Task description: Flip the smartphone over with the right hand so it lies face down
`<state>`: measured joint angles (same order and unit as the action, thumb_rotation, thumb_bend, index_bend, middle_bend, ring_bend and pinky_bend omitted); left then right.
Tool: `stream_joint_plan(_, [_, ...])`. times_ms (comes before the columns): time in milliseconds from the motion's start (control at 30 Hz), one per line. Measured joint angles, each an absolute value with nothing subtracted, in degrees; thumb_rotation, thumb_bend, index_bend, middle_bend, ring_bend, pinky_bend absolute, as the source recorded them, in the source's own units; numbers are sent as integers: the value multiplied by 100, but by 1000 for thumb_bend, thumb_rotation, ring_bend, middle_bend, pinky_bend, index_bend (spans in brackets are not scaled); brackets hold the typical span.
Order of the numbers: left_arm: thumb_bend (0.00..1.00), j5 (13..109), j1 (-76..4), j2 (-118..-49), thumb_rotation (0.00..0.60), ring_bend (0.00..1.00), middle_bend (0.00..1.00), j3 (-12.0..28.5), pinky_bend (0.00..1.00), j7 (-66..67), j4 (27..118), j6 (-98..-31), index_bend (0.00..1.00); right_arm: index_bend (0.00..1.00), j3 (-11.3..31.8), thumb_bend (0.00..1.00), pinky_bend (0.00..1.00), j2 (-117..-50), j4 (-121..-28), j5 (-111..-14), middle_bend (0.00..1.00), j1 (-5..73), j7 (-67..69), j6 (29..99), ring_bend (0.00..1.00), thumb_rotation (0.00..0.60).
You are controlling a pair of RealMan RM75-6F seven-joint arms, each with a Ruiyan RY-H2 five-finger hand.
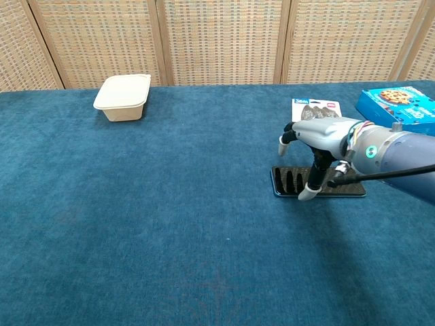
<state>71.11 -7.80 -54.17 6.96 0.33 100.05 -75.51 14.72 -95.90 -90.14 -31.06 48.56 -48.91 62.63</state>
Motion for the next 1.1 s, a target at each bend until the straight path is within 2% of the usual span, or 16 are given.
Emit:
stream_joint_plan(233, [0, 7100, -806, -5432, 600, 0, 0, 685, 0, 82, 10025, -7539, 0, 241, 1546, 53, 0, -9715, -8762, -2791, 0, 5012, -4894, 6246, 0, 600])
stream_joint_plan(867, [0, 6955, -865, -5417, 600, 0, 0, 702, 0, -7, 9949, -7421, 0, 256, 1458, 139, 0, -9971, -8052, -2529, 0, 5173, -4697, 5969, 0, 600])
stream_joint_plan(967, [0, 6934, -875, -5420, 600, 0, 0, 702, 0, 9, 9946, -7405, 0, 294, 1457, 200, 0, -10001, -7984, -2536, 0, 5197, -4679, 5931, 0, 600])
stream_joint_plan(1100, [0, 6896, -887, -5417, 600, 0, 0, 708, 0, 12, 9938, -7383, 0, 414, 1441, 341, 0, -10046, -7901, -2490, 0, 5233, -4694, 5878, 0, 600])
